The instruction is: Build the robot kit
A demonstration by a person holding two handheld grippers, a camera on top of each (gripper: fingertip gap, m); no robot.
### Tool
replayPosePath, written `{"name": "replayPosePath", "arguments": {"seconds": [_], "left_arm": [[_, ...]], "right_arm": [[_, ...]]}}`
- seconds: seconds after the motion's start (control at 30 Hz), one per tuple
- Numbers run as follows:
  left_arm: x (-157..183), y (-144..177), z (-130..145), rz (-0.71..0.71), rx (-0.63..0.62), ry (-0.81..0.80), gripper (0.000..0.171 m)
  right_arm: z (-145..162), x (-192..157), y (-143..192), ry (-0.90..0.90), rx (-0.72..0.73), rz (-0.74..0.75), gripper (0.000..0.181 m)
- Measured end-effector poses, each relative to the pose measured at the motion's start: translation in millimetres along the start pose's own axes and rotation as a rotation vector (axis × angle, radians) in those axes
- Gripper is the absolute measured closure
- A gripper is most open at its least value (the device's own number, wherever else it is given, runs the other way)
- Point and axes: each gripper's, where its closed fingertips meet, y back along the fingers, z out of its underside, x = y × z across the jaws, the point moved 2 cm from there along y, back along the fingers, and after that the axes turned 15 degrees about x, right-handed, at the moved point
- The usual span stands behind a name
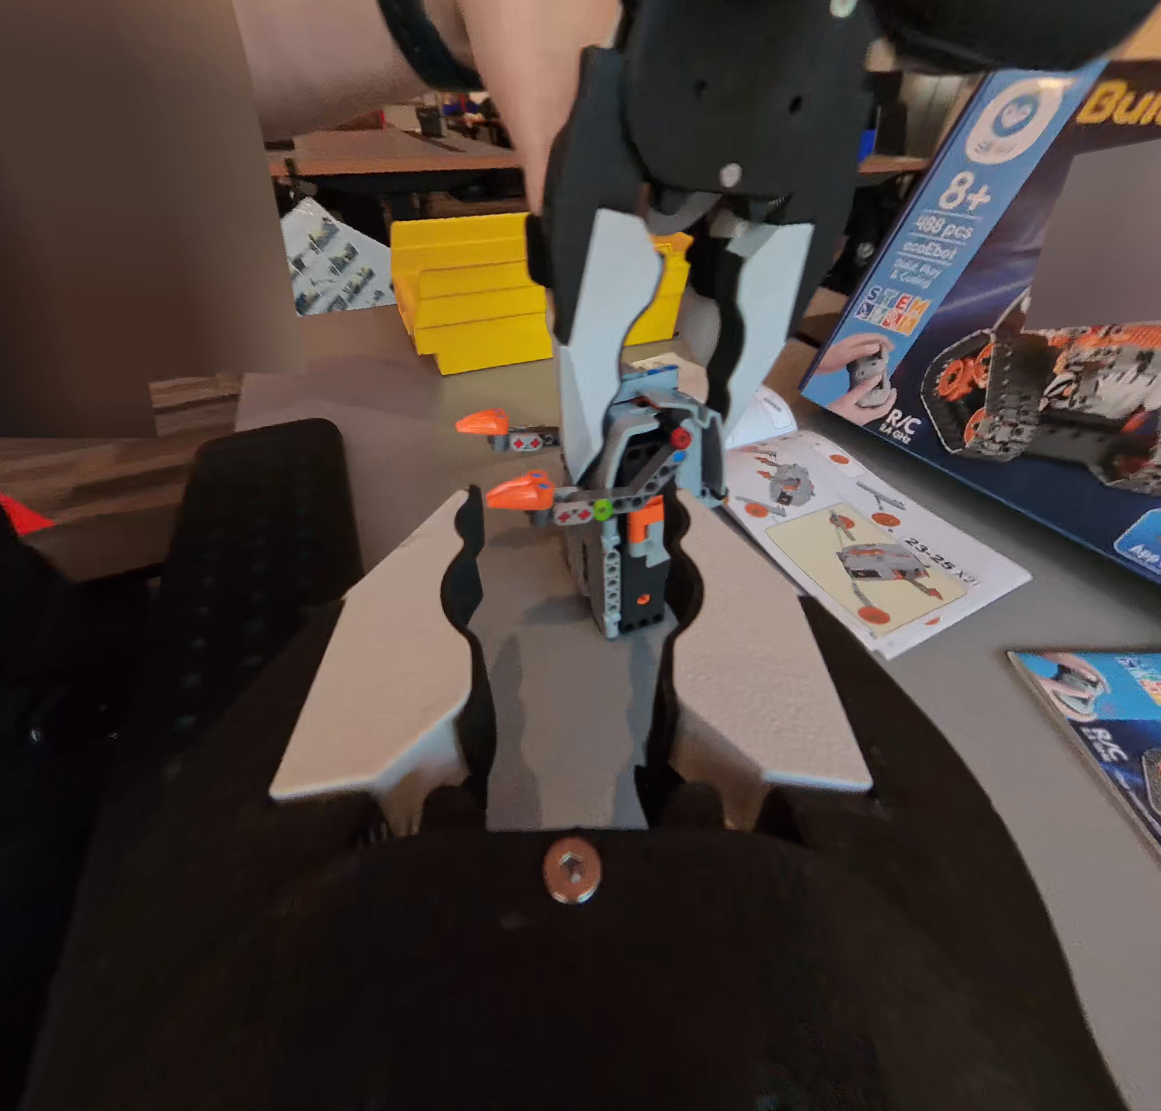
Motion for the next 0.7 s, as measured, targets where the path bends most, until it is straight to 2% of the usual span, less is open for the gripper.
{"name": "replayPosePath", "arguments": {"seconds": [0.17, 0.3, 0.37, 0.4, 0.43, 0.5, 0.53, 0.6, 0.7], "left_arm": [[5, -9, -11, 0.007, 0.046, -0.025, 0.114], [5, -1, -14, 0.017, 0.163, 0.022, 0.103], [2, 16, -17, -0.005, 0.318, 0.087, 0.094], [0, 29, -16, -0.022, 0.419, 0.119, 0.096], [-2, 43, -12, -0.052, 0.541, 0.153, 0.100], [-4, 64, 4, -0.113, 0.794, 0.234, 0.128], [-2, 67, 16, -0.117, 0.903, 0.276, 0.139], [3, 60, 34, -0.062, 1.094, 0.349, 0.148], [3, 40, 51, 0.031, 1.255, 0.444, 0.149]], "right_arm": [[-5, 34, 7, -0.269, 0.024, -0.081, 0.143], [8, 44, 0, -0.346, -0.012, -0.098, 0.149], [8, 42, 0, -0.391, 0.004, -0.116, 0.153], [8, 44, -1, -0.399, 0.007, -0.102, 0.155], [9, 45, -2, -0.400, 0.005, -0.093, 0.156], [12, 44, -5, -0.396, -0.016, -0.075, 0.163], [13, 43, -7, -0.392, -0.028, -0.070, 0.164], [17, 39, -12, -0.396, -0.053, -0.066, 0.165], [17, 37, -17, -0.423, -0.026, -0.042, 0.166]]}}
